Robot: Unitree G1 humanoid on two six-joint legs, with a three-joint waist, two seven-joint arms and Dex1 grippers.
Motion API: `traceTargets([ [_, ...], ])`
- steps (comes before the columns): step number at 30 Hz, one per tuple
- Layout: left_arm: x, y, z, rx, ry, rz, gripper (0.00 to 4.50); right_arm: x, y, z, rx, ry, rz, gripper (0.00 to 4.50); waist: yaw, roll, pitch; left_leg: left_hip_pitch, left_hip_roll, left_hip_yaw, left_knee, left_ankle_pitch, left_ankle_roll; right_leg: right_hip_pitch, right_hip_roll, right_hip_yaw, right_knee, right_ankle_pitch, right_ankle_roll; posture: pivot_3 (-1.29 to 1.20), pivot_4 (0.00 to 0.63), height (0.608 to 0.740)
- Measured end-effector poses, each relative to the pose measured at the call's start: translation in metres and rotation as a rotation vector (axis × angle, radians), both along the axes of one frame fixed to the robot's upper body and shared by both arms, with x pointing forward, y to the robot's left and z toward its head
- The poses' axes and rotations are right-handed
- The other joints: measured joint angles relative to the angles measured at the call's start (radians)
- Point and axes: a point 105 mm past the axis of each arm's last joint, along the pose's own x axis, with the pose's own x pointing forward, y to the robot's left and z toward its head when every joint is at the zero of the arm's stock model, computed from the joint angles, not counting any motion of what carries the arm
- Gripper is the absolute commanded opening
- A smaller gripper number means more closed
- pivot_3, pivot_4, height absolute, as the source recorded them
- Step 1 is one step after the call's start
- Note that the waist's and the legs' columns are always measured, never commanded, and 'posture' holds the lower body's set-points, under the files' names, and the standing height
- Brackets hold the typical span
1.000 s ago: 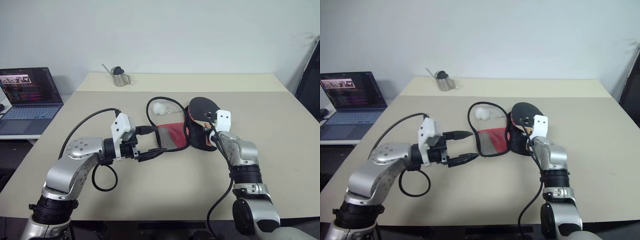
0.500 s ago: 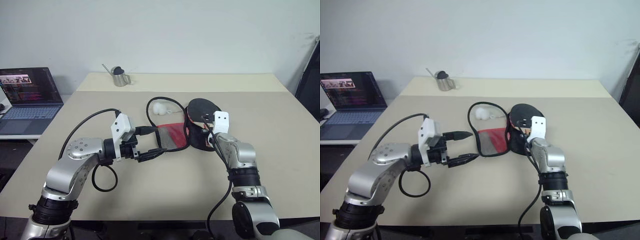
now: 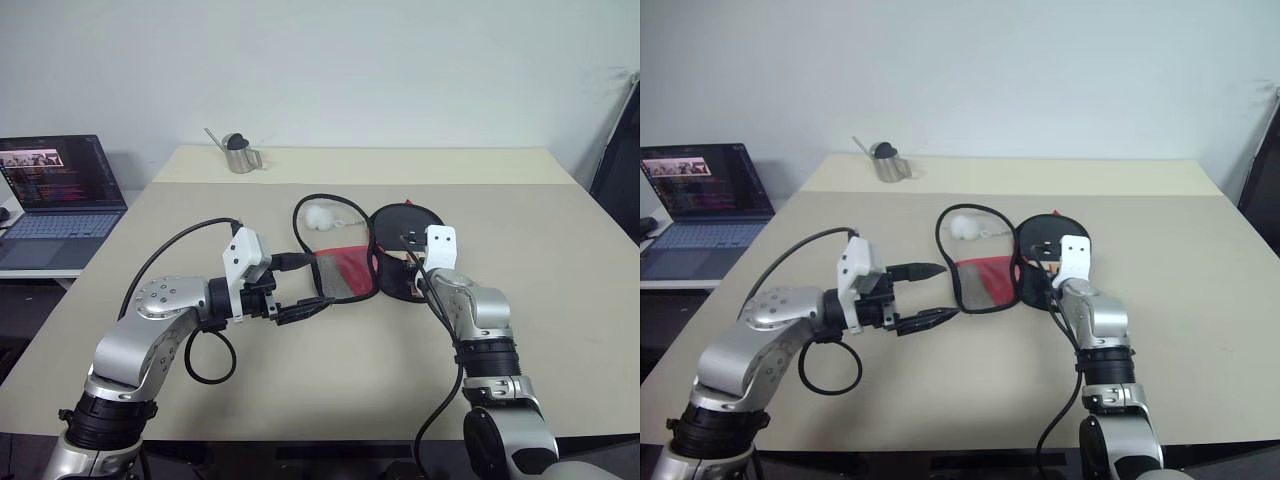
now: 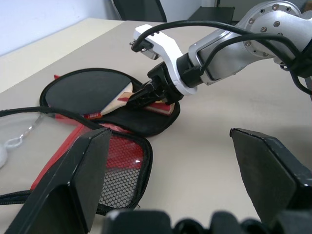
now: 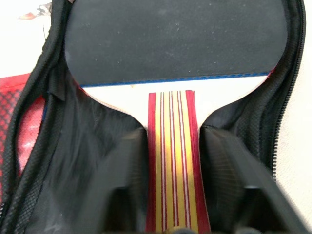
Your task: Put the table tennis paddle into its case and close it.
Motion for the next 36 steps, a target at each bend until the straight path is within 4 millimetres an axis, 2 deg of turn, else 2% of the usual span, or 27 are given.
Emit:
traceTargets([
  [2,0.000,0.000,0.000,0.000,0.000,0.000,4.26,0.000,0.002,0.000,0.006,-0.001,0.004,4.09,0.000,0.000,0.000,0.000,0.000,0.000,0.000,0.000,0.000,0.000,0.000,0.000,0.000,0.000,0.000,0.00,0.150,0.740],
  [4,0.000,0.000,0.000,0.000,0.000,0.001,4.26,-0.001,0.005,0.001,0.008,-0.002,0.015,4.47,0.000,0.000,0.000,0.000,0.000,0.000,0.000,0.000,0.000,0.000,0.000,0.000,0.000,0.000,0.000,0.00,0.150,0.740],
  [6,0.000,0.000,-0.001,0.000,0.002,0.002,4.26,-0.003,0.009,0.005,0.008,-0.012,0.037,4.47,0.000,0.000,0.000,0.000,0.000,0.000,0.000,0.000,0.000,0.000,0.000,0.000,0.000,0.000,0.000,0.00,0.150,0.740],
  [12,0.000,0.002,-0.005,-0.003,0.015,0.021,4.26,-0.018,0.009,0.036,0.003,-0.119,0.144,4.47,0.002,0.000,0.000,-0.001,0.000,-0.001,0.000,0.000,0.000,0.000,0.000,0.000,-0.001,0.000,0.000,0.00,0.150,0.740],
  [18,0.006,0.012,-0.006,-0.020,0.001,0.096,4.26,-0.039,-0.017,0.082,-0.094,-0.245,0.405,4.47,0.006,0.000,0.000,0.000,0.000,-0.001,0.000,0.000,0.000,0.000,0.000,-0.001,-0.001,0.000,0.000,0.00,0.150,0.740],
  [24,0.027,0.031,-0.016,-0.020,-0.009,0.247,4.26,-0.045,-0.028,0.090,-0.115,-0.248,0.529,4.47,0.000,0.000,0.000,0.000,0.000,0.000,0.000,0.000,0.000,0.000,0.001,0.000,-0.001,0.000,0.000,0.00,0.150,0.740],
  [28,0.038,0.045,-0.022,-0.046,0.009,0.328,4.26,-0.047,-0.022,0.096,-0.103,-0.269,0.584,4.47,0.002,0.000,0.000,0.000,0.000,0.000,0.000,0.000,0.000,0.000,0.000,0.000,-0.001,0.000,0.000,0.00,0.150,0.740],
  [32,0.055,0.066,-0.038,-0.025,0.042,0.462,4.26,-0.055,-0.013,0.100,-0.061,-0.284,0.686,4.47,0.005,0.000,0.000,0.000,0.000,-0.001,0.000,0.000,0.000,0.000,0.000,-0.001,-0.001,0.000,0.000,0.00,0.150,0.740],
  [36,0.078,0.085,-0.038,0.002,0.007,0.592,4.26,-0.061,-0.014,0.097,-0.062,-0.271,0.730,4.47,0.015,0.000,0.000,-0.001,0.000,-0.001,0.001,0.000,0.000,0.000,0.000,-0.002,-0.001,0.000,0.000,0.00,0.150,0.740],
])
